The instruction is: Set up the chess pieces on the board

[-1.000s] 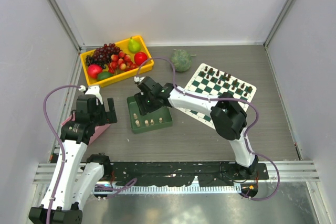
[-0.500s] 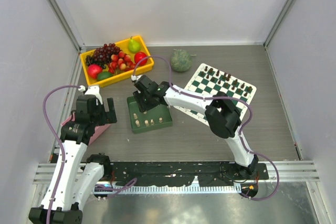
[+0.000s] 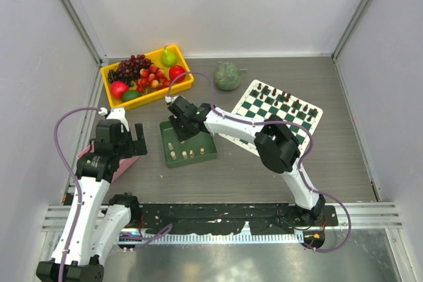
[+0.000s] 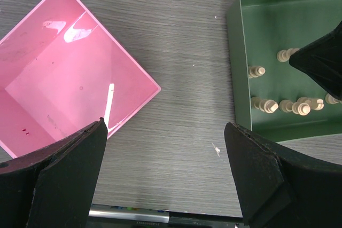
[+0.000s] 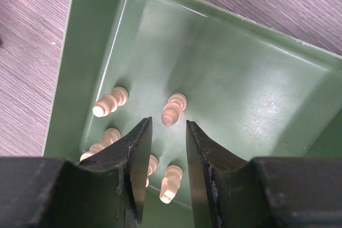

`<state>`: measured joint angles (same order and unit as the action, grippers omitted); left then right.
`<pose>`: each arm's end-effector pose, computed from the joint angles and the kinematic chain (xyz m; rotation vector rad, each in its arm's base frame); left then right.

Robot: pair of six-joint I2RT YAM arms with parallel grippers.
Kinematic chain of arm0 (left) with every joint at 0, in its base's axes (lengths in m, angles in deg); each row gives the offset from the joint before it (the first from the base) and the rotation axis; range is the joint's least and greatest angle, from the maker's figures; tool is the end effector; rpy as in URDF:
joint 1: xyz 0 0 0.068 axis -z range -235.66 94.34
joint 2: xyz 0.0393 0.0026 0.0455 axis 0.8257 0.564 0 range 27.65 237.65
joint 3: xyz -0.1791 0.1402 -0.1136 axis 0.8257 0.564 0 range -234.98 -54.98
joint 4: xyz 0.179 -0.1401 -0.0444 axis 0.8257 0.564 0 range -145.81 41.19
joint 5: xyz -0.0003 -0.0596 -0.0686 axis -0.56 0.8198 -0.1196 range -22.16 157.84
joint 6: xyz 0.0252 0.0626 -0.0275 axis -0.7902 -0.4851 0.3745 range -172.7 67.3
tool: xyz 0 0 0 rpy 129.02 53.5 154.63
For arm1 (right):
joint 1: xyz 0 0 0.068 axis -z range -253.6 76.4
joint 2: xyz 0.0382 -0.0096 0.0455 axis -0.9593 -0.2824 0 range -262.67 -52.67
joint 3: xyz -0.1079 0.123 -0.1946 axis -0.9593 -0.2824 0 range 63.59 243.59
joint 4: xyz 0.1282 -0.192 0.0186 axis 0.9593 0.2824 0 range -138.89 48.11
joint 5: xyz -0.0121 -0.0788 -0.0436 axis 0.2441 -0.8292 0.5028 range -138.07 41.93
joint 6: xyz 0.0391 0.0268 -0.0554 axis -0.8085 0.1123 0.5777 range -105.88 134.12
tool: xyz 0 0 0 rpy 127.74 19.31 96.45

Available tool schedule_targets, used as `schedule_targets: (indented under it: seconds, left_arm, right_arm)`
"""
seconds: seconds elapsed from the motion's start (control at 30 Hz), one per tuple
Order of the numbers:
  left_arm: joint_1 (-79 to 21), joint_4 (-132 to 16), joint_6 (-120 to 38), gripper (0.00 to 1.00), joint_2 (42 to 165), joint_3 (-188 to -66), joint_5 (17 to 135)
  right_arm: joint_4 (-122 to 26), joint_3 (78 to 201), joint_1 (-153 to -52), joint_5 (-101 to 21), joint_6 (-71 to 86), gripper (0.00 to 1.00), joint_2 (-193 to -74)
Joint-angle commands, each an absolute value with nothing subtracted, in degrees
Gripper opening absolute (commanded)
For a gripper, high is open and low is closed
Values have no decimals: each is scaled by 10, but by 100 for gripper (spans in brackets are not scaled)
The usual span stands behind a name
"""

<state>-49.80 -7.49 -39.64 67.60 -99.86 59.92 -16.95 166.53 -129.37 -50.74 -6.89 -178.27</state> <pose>0.1368 -0.0056 0.2567 -0.2144 2.3090 -0.0058 0.2610 0.3787 0.1762 -0.7553 2.4779 0.4660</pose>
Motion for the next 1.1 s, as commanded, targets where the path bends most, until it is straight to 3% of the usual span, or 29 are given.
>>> schedule_targets:
  seconds: [0.0, 0.6, 1.07]
  left_arm:
    - [-501, -82, -400, 99, 670, -1017, 594]
    - [-500, -83, -400, 99, 671, -1018, 596]
    - [-501, -82, -400, 99, 675, -1017, 597]
  right_arm:
    - [-174, 1696, -1296, -518, -62, 36, -1789]
    - [-169, 1706, -1297, -524, -58, 17, -1788]
    - [-189, 1620, -1296, -582, -59, 14, -1669]
